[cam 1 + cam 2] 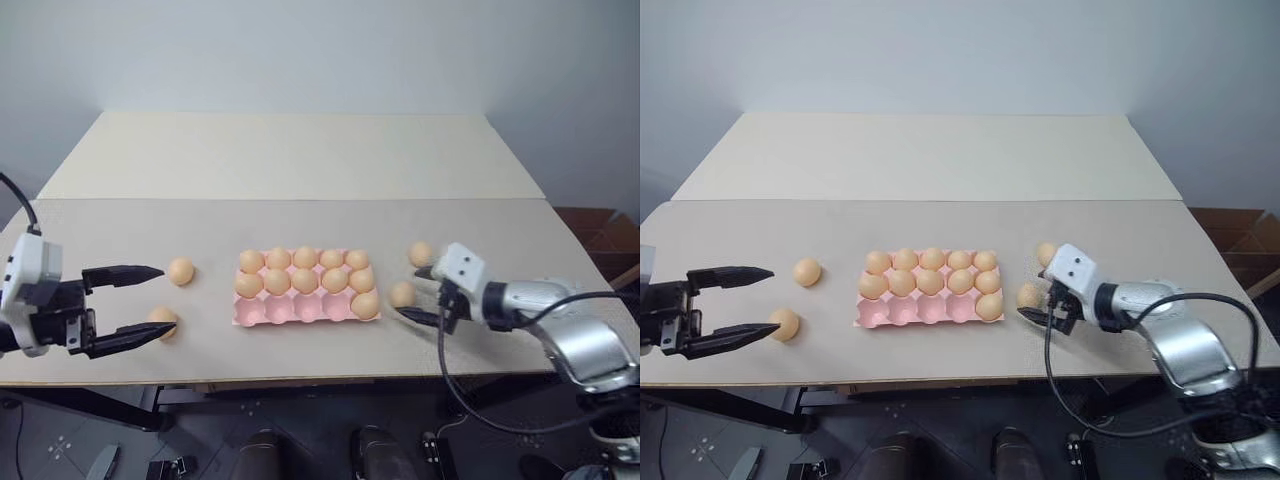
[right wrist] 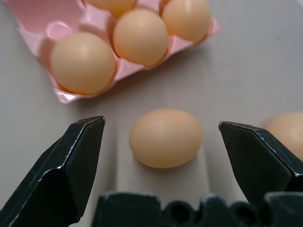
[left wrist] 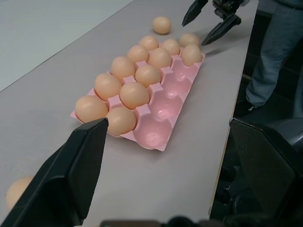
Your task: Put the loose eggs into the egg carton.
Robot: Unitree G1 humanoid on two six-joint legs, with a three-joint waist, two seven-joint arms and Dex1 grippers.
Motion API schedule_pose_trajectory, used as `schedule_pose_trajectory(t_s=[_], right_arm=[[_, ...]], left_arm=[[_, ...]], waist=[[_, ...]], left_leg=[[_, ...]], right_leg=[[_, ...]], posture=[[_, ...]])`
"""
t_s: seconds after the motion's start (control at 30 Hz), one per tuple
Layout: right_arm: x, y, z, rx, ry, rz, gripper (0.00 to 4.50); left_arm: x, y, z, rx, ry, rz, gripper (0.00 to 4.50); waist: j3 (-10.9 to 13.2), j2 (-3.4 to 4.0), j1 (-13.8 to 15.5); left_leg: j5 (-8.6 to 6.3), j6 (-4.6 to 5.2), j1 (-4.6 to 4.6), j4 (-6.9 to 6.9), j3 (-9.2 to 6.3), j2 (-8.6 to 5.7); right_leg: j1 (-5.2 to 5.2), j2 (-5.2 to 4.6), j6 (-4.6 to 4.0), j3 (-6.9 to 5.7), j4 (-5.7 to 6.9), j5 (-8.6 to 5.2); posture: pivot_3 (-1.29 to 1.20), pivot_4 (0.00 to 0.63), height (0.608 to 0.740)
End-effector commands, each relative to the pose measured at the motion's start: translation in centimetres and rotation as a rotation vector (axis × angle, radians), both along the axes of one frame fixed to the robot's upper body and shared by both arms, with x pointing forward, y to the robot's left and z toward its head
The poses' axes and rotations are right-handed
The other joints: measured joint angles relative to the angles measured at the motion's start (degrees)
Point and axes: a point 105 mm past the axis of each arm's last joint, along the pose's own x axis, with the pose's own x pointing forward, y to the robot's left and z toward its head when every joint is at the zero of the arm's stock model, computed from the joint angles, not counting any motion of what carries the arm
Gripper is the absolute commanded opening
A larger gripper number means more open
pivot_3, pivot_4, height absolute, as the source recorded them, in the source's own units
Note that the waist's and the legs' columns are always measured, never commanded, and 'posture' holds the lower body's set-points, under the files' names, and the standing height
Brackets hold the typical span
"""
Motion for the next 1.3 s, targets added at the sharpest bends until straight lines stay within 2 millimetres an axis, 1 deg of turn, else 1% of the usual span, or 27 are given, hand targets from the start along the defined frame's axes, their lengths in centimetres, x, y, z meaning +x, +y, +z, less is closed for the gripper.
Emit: schedule_pose_trajectory(t_s=[0.03, 0.1, 0.17, 0.23, 0.27, 0.3, 0.37, 0.43, 0.5, 0.57, 0.67, 0.77, 0.87, 0.97, 1.03, 1.07, 1.13, 1.2, 1.23, 1.3], right_arm=[[1.1, -0.5, -0.3, -0.026, -0.003, -0.065, 4.32], [1.4, -0.5, -0.8, -0.041, 0.003, -0.072, 3.93], [1.6, -0.3, -0.5, -0.028, -0.008, -0.08, 3.31], [1.8, -0.1, 0.5, 0.014, -0.029, -0.098, 2.67], [1.7, -0.1, 1.2, 0.026, -0.045, -0.101, 2.43], [1.6, -0.1, 1.9, 0.039, -0.065, -0.105, 2.3], [1.0, 0.1, 3.4, 0.05, -0.1, -0.088, 2.3], [0.0, 0.7, 5.3, 0.073, -0.134, -0.044, 2.3], [-1.3, 2.3, 6.7, 0.101, -0.155, 0.034, 2.3], [-2.1, 3.9, 7.2, 0.111, -0.165, 0.102, 2.3], [-2.7, 7.2, 6.5, 0.14, -0.136, 0.192, 2.3], [-2.7, 9.6, 5.2, 0.134, -0.113, 0.23, 2.3], [-2.4, 10.8, 4.2, 0.122, -0.1, 0.23, 2.3], [-2.3, 11.5, 3.6, 0.115, -0.079, 0.229, 2.3], [-2.2, 11.6, 3.6, 0.111, -0.08, 0.229, 2.89], [-2.2, 11.6, 3.7, 0.112, -0.08, 0.229, 3.11], [-2.3, 11.6, 4.1, 0.121, -0.085, 0.231, 3.81], [-2.3, 10.9, 5.1, 0.136, -0.104, 0.215, 4.42], [-2.3, 10.6, 5.5, 0.14, -0.111, 0.209, 4.46], [-2.4, 9.2, 6.7, 0.152, -0.131, 0.182, 4.46]], left_arm=[[-0.2, -0.2, 0.9, 0.011, -0.024, -0.014, 4.49], [-0.2, -0.2, 1.0, 0.014, -0.026, -0.012, 4.5], [-0.2, -0.1, 1.0, 0.019, -0.031, -0.006, 4.5], [-0.3, 0.0, 1.1, 0.017, -0.033, -0.004, 4.5], [-0.3, 0.0, 1.1, 0.017, -0.033, -0.004, 4.5], [-0.3, 0.0, 1.1, 0.018, -0.033, -0.003, 4.5], [-0.3, 0.0, 1.1, 0.018, -0.034, -0.002, 4.5], [-0.3, 0.1, 1.2, 0.017, -0.036, -0.001, 4.5], [-0.4, 0.1, 1.2, 0.018, -0.038, 0.002, 4.5], [-0.5, 0.2, 1.2, 0.017, -0.037, 0.003, 4.5], [-0.5, 0.2, 1.1, 0.018, -0.034, 0.003, 4.5], [-0.5, 0.2, 1.0, 0.019, -0.035, 0.004, 4.5], [-0.5, 0.1, 1.0, 0.018, -0.037, 0.005, 4.5], [-0.5, 0.1, 1.0, 0.015, -0.038, 0.007, 4.5], [-0.5, 0.2, 0.9, 0.016, -0.035, 0.008, 4.5], [-0.5, 0.2, 0.9, 0.016, -0.033, 0.009, 4.5], [-0.5, 0.3, 0.9, 0.02, -0.03, 0.009, 4.5], [-0.3, 0.4, 0.9, 0.019, -0.028, 0.01, 4.5], [-0.3, 0.4, 0.9, 0.018, -0.028, 0.01, 4.5], [-0.2, 0.5, 0.8, 0.02, -0.026, 0.013, 4.5]], waist=[[0.0, 0.0, 0.0], [0.0, 0.0, 0.0], [0.0, 0.0, 0.0], [0.0, 0.0, 0.0], [0.0, 0.0, 0.0], [0.0, 0.01, -0.1], [0.0, 0.02, 0.0], [0.0, 0.03, 0.0], [0.0, 0.02, 0.0], [0.0, 0.02, -0.1], [0.0, 0.01, -0.5], [0.0, 0.02, -0.6], [0.0, 0.02, -0.5], [0.0, 0.02, -0.4], [0.0, 0.02, -0.4], [0.0, 0.02, -0.4], [0.0, 0.02, -0.5], [0.0, 0.02, -0.5], [0.0, 0.02, -0.5], [0.0, 0.02, -0.4]], left_leg=[[0.0, 0.0, -0.01, 0.0, -0.01, 0.0], [0.0, 0.0, -0.01, 0.0, -0.02, -0.01], [0.0, 0.0, 0.03, 0.0, -0.02, 0.0], [0.0, 0.0, 0.04, 0.0, -0.02, 0.03], [0.0, 0.0, 0.04, 0.0, -0.02, 0.04], [0.0, 0.0, 0.03, 0.0, -0.02, 0.04], [0.0, 0.0, 0.01, 0.0, -0.01, 0.03], [0.0, 0.0, -0.02, 0.0, -0.02, 0.04], [0.0, 0.0, -0.01, 0.0, -0.03, 0.06], [0.0, 0.0, 0.04, 0.0, -0.02, 0.1], [0.0, -0.01, 0.09, 0.0, 0.04, 0.27], [0.0, -0.01, 0.12, 0.0, 0.05, 0.45], [-0.01, -0.04, 0.05, 0.0, 0.02, 0.57], [-0.02, -0.04, 0.03, 0.0, 0.02, 0.57], [-0.02, -0.04, 0.04, 0.0, 0.02, 0.57], [-0.02, -0.04, 0.04, 0.0, 0.02, 0.57], [-0.02, -0.04, 0.05, 0.0, 0.02, 0.58], [-0.02, -0.05, 0.05, 0.0, 0.02, 0.6], [-0.02, -0.05, 0.05, 0.0, 0.02, 0.6], [-0.02, -0.05, 0.04, 0.0, 0.02, 0.6]], right_leg=[[0.0, 0.0, 0.0, 0.0, -0.01, 0.0], [0.01, 0.0, 0.01, 0.0, 0.0, 0.01], [0.04, 0.01, 0.0, 0.0, 0.01, 0.01], [0.04, 0.04, 0.0, 0.0, 0.01, 0.01], [0.04, 0.05, 0.0, 0.0, 0.01, 0.01], [0.02, 0.05, 0.01, 0.0, 0.02, 0.01], [0.01, 0.04, 0.02, 0.01, 0.02, 0.01], [-0.01, 0.04, 0.03, 0.0, 0.01, 0.01], [0.01, 0.05, 0.03, -0.01, 0.01, 0.02], [0.04, 0.07, 0.04, -0.03, 0.0, 0.01], [0.04, 0.19, 0.09, -0.01, -0.02, -0.07], [0.02, 0.4, 0.04, 0.02, -0.02, -0.07], [-0.06, 0.61, -0.28, 0.08, 0.0, 0.1], [-0.06, 0.62, -0.31, 0.08, 0.01, 0.1], [-0.05, 0.62, -0.31, 0.07, -0.01, 0.1], [-0.05, 0.62, -0.31, 0.07, -0.01, 0.1], [-0.06, 0.63, -0.31, 0.07, 0.0, 0.1], [-0.06, 0.65, -0.31, 0.07, 0.0, 0.1], [-0.07, 0.65, -0.31, 0.07, 0.01, 0.1], [-0.08, 0.65, -0.31, 0.07, 0.01, 0.1]], posture=[[0.0, 0.15, 0.74], [0.0, 0.15, 0.74], [0.0, 0.15, 0.74], [0.0, 0.15, 0.74], [0.0, 0.15, 0.74], [0.0, 0.15, 0.74], [0.0, 0.15, 0.74], [0.0, 0.15, 0.74], [0.0, 0.15, 0.74], [0.0, 0.15, 0.74], [0.0, 0.15, 0.74], [0.0, 0.15, 0.74], [0.0, 0.15, 0.74], [0.0, 0.15, 0.74], [0.0, 0.15, 0.74], [0.0, 0.15, 0.74], [0.0, 0.15, 0.74], [0.0, 0.15, 0.74], [0.0, 0.15, 0.74], [0.0, 0.15, 0.74]])
